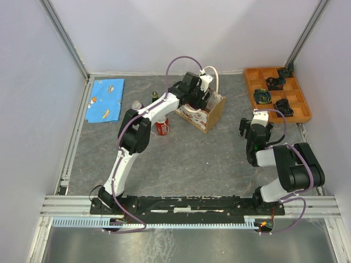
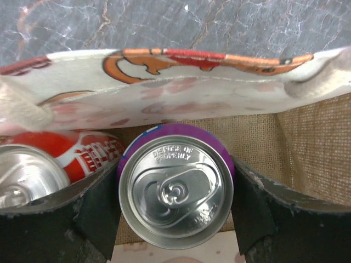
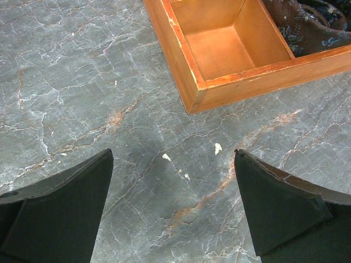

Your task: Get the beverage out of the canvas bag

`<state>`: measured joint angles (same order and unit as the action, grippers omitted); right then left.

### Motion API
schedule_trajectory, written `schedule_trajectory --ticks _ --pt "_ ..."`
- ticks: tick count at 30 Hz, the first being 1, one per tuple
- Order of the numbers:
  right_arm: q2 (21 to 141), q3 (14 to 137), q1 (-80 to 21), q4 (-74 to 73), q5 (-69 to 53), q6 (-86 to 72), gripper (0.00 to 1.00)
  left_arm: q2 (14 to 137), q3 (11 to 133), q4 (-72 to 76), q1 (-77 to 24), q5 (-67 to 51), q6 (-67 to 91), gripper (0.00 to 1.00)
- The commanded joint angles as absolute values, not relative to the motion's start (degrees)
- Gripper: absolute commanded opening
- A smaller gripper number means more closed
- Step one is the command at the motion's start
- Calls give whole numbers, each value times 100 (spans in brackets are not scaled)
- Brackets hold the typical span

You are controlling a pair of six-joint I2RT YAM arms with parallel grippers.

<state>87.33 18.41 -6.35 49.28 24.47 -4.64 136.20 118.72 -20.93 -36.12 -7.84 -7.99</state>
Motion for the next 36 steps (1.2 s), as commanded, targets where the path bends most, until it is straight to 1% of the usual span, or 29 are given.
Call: schedule_trajectory --ticks 1,5,9,11,12,13,15,17,18,25,36 --pt "8685 1992 -632 5203 2460 -463 99 13823 11729 -2382 -3565 -673 -977 76" --pt "8687 1995 -633 5203 2461 -459 99 13823 11677 -2225 -3560 -716 -946 73" --pt "8686 1990 -632 5203 2456 -462 99 13714 11591 -1928 -3564 -720 -842 73" --pt "8693 1994 -633 5204 2459 -465 99 13688 11600 -1862 -3556 -689 -835 70" --pt "8692 1995 -633 5203 2456 -459 99 13670 11609 -1841 -3555 -700 -846 62" --pt "8687 1995 -626 5206 2457 -462 99 13651 11617 -1831 -3556 -709 -852 52" --pt "8690 1995 -628 5203 2461 -461 99 13591 11621 -1800 -3551 -747 -843 27" --pt "8690 1992 -633 5203 2458 -466 99 13457 11572 -1739 -3552 -793 -811 5" --pt "8691 1995 -633 5203 2455 -461 99 13379 11529 -1684 -3554 -822 -797 3" --pt "8692 1994 -631 5203 2461 -460 99 12457 11532 -1481 -3514 -1119 -815 3" --pt "8690 1995 -632 5202 2460 -458 99 11679 12383 -1699 -3270 -1501 -623 3"
